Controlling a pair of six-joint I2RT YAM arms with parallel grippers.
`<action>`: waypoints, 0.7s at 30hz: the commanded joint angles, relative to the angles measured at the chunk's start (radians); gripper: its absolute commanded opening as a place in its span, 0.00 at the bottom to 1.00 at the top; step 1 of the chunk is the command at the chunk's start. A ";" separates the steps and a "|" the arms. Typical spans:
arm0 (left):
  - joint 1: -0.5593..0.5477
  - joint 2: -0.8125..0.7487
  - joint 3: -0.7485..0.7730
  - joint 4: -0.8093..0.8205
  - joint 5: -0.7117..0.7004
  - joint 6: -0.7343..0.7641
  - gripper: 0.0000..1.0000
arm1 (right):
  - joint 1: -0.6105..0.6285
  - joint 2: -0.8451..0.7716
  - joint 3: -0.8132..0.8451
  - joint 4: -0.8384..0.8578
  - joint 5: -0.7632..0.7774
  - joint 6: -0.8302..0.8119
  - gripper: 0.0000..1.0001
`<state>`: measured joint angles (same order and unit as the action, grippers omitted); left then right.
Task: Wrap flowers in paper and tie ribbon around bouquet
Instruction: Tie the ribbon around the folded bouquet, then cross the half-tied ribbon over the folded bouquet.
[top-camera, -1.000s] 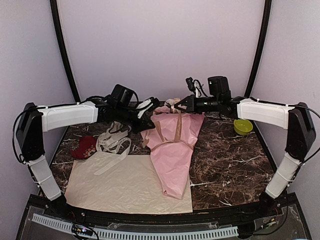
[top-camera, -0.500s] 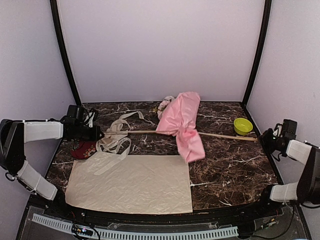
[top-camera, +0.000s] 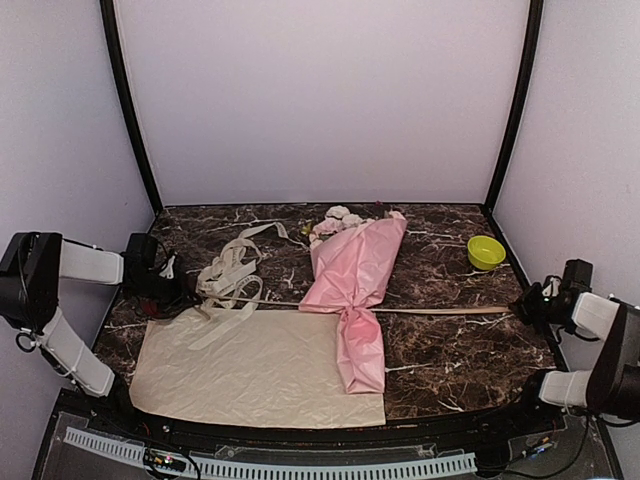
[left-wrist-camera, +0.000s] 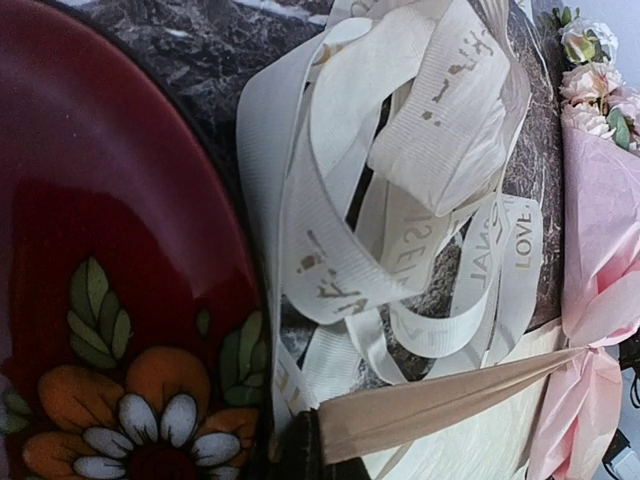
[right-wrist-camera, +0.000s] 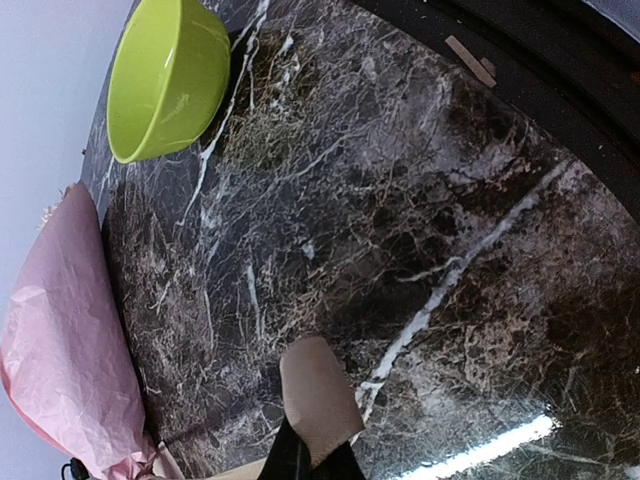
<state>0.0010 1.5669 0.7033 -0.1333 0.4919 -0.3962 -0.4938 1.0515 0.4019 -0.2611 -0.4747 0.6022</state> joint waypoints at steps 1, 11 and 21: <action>0.092 -0.084 0.022 0.020 -0.252 -0.028 0.00 | -0.018 -0.028 0.090 0.129 0.249 -0.055 0.00; -0.285 -0.147 0.277 0.004 -0.364 0.233 0.00 | 0.402 -0.001 0.250 0.124 0.159 -0.087 0.00; -0.673 -0.125 0.481 0.019 -0.203 0.578 0.00 | 0.926 0.090 0.457 0.158 -0.050 -0.166 0.00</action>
<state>-0.5594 1.4544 1.1141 -0.0887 0.2394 -0.0147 0.3050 1.1336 0.7895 -0.1482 -0.4294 0.4805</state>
